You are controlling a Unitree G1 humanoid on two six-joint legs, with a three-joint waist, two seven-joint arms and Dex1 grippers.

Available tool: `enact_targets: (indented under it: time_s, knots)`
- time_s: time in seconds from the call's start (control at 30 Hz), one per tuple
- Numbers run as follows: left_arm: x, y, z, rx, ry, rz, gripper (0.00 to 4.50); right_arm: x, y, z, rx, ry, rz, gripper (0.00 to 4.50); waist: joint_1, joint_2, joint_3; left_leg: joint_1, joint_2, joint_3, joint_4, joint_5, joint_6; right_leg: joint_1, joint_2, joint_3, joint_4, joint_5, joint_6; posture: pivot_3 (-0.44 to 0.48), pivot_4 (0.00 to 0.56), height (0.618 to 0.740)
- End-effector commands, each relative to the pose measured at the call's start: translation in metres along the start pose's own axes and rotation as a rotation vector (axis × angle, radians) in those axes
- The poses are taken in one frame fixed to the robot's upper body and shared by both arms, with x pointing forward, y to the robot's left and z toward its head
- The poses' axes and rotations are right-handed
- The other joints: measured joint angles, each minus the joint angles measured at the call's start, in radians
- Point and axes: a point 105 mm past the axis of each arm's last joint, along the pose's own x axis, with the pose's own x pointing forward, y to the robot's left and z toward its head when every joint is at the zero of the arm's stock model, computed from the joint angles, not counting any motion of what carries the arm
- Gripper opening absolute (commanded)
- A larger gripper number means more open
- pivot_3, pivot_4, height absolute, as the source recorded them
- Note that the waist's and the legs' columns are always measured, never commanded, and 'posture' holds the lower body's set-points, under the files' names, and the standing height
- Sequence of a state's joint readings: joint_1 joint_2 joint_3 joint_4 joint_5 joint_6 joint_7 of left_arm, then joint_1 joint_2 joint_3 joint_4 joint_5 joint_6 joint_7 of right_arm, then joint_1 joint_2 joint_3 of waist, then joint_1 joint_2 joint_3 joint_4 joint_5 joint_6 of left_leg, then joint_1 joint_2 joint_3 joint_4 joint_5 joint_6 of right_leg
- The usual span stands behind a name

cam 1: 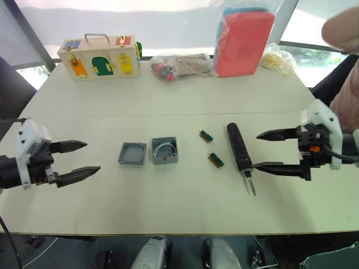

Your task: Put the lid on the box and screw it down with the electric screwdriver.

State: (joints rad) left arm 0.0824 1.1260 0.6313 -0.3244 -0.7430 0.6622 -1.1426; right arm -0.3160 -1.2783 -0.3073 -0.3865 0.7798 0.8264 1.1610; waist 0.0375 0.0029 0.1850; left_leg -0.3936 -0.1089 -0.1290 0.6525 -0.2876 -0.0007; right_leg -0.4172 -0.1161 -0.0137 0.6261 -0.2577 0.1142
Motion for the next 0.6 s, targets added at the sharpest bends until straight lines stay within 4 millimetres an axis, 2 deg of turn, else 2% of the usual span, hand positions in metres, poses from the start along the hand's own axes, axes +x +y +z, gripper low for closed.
enact_targets:
  time_s: [0.03, 0.27, 0.6]
  knots:
    - [-0.0037, 0.0009, 0.0086, 0.038, -0.020, -0.011, 4.45, -0.0049, -0.0038, 0.0051, -0.045, 0.012, -0.012, 4.50, 0.000, 0.000, 0.000, 0.000, 0.000, 0.000, 0.000, 0.000, 0.000, 0.000, 0.000, 0.000, 0.000, 0.000, 0.000, 0.000, 0.150, 0.740]
    - [-0.0015, 0.0033, 0.0089, 0.060, -0.014, -0.001, 4.45, -0.0038, -0.0052, -0.0001, -0.046, 0.030, -0.021, 4.50, -0.004, 0.000, 0.000, -0.001, 0.001, 0.005, -0.004, 0.002, -0.003, -0.007, 0.000, 0.005, 0.001, 0.001, 0.002, 0.000, 0.150, 0.740]
    - [-0.0021, 0.0034, 0.0052, 0.066, -0.002, 0.001, 4.45, 0.0002, -0.0052, 0.0031, -0.047, 0.002, -0.035, 4.50, -0.003, 0.000, 0.000, -0.001, 0.001, 0.010, -0.004, 0.000, -0.001, -0.008, 0.000, 0.008, 0.003, 0.002, 0.002, 0.000, 0.150, 0.740]
